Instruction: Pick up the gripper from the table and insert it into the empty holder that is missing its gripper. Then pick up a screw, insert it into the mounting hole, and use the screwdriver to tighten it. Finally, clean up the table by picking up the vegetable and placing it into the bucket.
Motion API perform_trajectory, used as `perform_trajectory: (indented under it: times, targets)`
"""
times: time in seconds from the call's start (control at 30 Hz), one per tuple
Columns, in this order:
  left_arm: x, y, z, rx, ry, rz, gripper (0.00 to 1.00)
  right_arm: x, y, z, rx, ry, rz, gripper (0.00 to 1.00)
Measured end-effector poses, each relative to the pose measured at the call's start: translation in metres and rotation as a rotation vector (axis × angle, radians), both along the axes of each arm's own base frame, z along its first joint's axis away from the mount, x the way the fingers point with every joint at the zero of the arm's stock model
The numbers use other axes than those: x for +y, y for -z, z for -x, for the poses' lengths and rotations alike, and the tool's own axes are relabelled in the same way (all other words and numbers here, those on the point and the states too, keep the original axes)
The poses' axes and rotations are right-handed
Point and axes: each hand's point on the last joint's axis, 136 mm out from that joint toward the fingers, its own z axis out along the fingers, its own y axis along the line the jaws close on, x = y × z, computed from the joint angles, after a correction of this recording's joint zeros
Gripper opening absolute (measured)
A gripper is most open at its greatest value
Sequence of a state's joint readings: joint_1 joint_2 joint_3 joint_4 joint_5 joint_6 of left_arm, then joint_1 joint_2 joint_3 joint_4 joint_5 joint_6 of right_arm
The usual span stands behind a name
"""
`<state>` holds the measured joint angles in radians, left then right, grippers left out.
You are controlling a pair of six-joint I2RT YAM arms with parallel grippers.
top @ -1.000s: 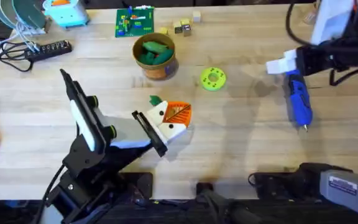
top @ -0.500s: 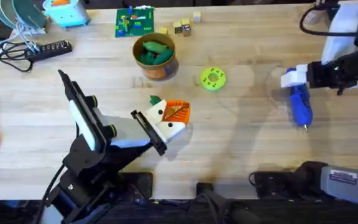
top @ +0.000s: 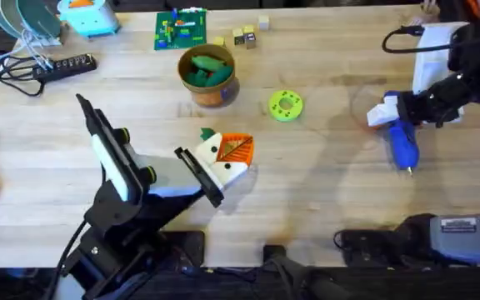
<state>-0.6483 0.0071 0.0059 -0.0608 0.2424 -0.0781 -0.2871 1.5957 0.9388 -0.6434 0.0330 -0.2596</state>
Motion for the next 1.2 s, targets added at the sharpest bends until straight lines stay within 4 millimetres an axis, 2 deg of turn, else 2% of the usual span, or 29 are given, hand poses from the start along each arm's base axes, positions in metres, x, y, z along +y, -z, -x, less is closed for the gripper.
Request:
perform_trajectory:
  times: [0.6, 0.73, 0.9, 0.97, 1.1, 1.2]
  targets:
    - [0.000, 0.000, 0.000, 0.000, -0.003, 0.000, 0.006, -0.005, -0.001, -0.025, -0.085, 0.007, 0.011, 0.990]
    - [0.000, 0.000, 0.000, 0.000, -0.003, 0.000, 0.006, -0.005, -0.001, -0.025, -0.085, 0.011, 0.008, 0.951]
    - [0.000, 0.000, 0.000, 0.000, -0.003, 0.000, 0.006, -0.006, -0.001, -0.028, -0.100, 0.023, 0.008, 0.743]
    - [0.000, 0.000, 0.000, 0.000, -0.003, 0.000, 0.006, -0.006, -0.001, -0.029, -0.103, 0.023, 0.009, 0.599]
    - [0.000, 0.000, 0.000, 0.000, -0.003, 0.000, 0.006, -0.009, -0.001, -0.031, -0.106, 0.027, 0.024, 0.177]
    - [0.000, 0.000, 0.000, 0.000, -0.003, 0.000, 0.006, -0.012, 0.000, -0.031, -0.104, 0.032, 0.037, 0.027]
